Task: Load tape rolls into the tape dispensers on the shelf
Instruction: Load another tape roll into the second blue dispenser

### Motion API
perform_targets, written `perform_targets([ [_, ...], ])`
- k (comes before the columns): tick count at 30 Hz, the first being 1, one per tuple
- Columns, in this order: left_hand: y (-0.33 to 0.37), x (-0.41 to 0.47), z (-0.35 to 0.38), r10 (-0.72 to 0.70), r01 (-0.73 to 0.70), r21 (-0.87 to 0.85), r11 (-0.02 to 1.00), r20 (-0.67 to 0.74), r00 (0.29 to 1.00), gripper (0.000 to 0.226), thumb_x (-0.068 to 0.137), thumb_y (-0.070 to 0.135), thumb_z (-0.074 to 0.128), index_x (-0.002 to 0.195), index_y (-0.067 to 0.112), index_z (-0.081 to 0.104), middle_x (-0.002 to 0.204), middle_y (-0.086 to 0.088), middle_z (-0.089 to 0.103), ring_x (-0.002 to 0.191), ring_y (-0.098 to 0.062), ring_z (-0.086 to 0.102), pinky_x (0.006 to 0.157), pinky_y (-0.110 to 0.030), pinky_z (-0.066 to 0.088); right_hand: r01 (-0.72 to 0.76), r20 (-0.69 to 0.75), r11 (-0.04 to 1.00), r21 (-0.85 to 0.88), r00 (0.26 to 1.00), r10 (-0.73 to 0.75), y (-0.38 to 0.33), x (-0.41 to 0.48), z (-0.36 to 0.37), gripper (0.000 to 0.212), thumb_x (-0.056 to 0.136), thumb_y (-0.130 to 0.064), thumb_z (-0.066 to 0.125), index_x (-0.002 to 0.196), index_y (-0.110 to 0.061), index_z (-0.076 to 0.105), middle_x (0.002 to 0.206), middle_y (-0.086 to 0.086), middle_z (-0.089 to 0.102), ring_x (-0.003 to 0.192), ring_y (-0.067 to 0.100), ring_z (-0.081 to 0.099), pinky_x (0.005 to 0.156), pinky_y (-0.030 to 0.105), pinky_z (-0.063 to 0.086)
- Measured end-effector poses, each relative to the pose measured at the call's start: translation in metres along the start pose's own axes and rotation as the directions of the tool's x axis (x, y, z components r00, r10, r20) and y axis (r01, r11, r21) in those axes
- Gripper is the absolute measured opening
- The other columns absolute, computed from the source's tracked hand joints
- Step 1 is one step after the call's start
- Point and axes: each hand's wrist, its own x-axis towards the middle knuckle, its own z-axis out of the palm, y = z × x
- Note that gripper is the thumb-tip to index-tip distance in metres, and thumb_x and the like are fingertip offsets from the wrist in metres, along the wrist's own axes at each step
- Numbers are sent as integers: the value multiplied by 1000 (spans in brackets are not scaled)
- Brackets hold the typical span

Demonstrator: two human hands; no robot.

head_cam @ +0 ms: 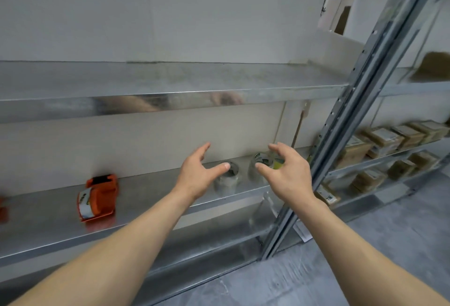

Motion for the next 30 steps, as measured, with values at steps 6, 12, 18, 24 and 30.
perform_targets([
  [6, 1, 20, 2, 25, -24, -22, 999, 43, 999, 83, 71, 36, 85, 142, 16, 48, 151, 1, 41, 137, -15, 42, 110, -25, 31, -6, 19, 1000, 28, 1000, 5, 1, 17, 12, 73, 74, -43, 81, 140, -28, 52, 149, -5, 49, 134, 13, 48, 110, 33, 38],
  [12, 2, 18, -23, 47, -47, -16, 999, -4, 999, 69, 70, 30, 86, 133, 19, 59, 138, 8, 47, 129, -8, 46, 111, -27, 33, 91, 12, 991, 97, 996, -93, -25, 23, 31, 68, 70, -35, 83, 133, -28, 59, 127, -9, 66, 112, 9, 62, 100, 38, 51],
  [18, 3, -15, -75, 26, -29, -14, 999, -202, 979, 67, 72, 24, 85, 133, 16, 58, 132, 5, 55, 127, -9, 49, 107, -24, 36, 221, 102, 948, 231, 963, -249, -67, 19, 65, 61, 70, -28, 85, 127, -26, 64, 116, -8, 71, 107, 8, 66, 98, 37, 52],
  [24, -4, -79, -139, -7, 38, 65, 997, -423, 906, 65, 72, 26, 85, 131, 19, 60, 149, 7, 40, 137, -6, 38, 112, -24, 30, 346, 196, 873, 343, 883, -427, -121, -16, 101, 58, 72, -28, 84, 127, -24, 65, 121, -10, 69, 117, 12, 63, 102, 33, 47],
  [30, -17, -148, -200, -44, 121, 99, 988, -570, 821, 65, 72, 27, 85, 131, 18, 60, 155, 3, 35, 139, -8, 36, 106, -19, 27, 408, 270, 806, 428, 794, -545, -171, -61, 126, 59, 74, -28, 83, 130, -23, 63, 123, -6, 69, 113, 14, 64, 93, 24, 45],
])
